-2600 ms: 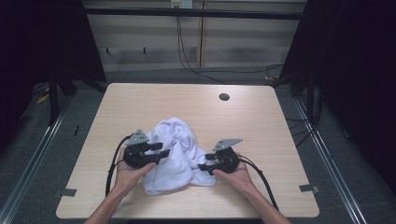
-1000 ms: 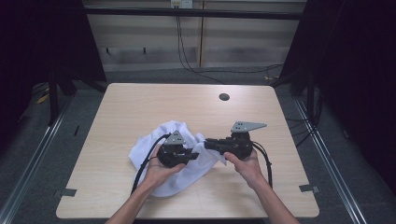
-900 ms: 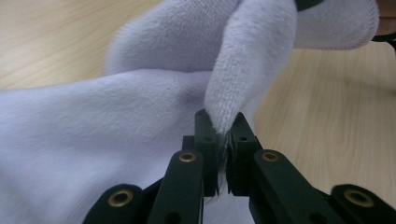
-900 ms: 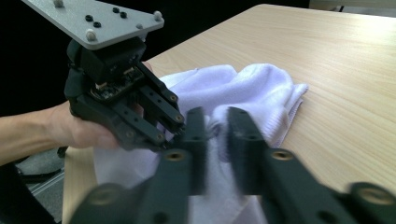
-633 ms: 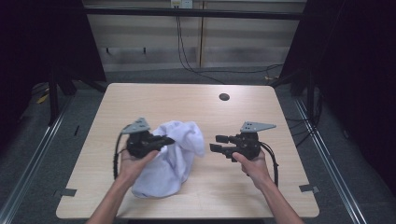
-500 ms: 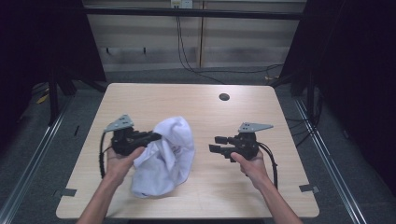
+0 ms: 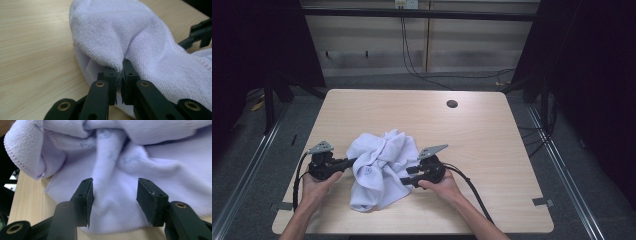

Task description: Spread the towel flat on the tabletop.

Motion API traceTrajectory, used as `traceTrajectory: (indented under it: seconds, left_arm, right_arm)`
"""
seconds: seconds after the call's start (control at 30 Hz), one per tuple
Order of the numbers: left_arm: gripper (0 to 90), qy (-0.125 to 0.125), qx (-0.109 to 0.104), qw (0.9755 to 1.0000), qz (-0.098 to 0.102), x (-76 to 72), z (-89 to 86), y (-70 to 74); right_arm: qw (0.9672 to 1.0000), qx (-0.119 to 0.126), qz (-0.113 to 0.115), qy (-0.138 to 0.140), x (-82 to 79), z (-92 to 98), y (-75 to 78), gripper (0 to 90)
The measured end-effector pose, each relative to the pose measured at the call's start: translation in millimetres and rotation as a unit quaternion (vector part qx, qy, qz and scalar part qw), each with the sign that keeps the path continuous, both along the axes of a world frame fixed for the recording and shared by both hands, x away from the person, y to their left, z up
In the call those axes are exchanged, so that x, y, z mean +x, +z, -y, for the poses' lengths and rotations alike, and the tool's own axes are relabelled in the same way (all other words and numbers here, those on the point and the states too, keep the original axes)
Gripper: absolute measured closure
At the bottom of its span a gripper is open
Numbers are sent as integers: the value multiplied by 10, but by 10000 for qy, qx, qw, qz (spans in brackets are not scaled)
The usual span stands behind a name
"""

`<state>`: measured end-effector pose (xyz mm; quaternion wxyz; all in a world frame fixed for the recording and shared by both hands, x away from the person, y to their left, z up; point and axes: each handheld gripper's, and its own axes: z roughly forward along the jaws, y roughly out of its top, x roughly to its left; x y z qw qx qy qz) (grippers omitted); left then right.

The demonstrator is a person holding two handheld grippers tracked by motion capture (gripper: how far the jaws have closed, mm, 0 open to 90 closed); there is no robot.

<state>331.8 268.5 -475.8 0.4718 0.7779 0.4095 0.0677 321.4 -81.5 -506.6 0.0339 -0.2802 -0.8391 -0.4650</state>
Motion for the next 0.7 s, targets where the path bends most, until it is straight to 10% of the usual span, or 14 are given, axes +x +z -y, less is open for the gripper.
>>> traceTrajectory:
  seconds: [0.13, 0.27, 0.4, 0.7]
  left_arm:
    - [852, -94, -64, 9999, 21, -29, 46, 12]
    - [852, -67, -159, 9998, 56, -39, 60, 42]
    - [853, 58, -379, 9991, 185, -69, -8, 119]
    - [854, 486, -800, 9943, 503, -231, -274, 324]
  right_arm:
    - [9999, -55, -16, 87, -38, -139, -55, 477]
    - [9991, -394, 154, -87, -58, -197, -34, 841]
    - [9986, -429, 128, -275, 11, -54, 17, 879]
    - [9825, -912, 292, -1598, 400, 1256, 267, 882]
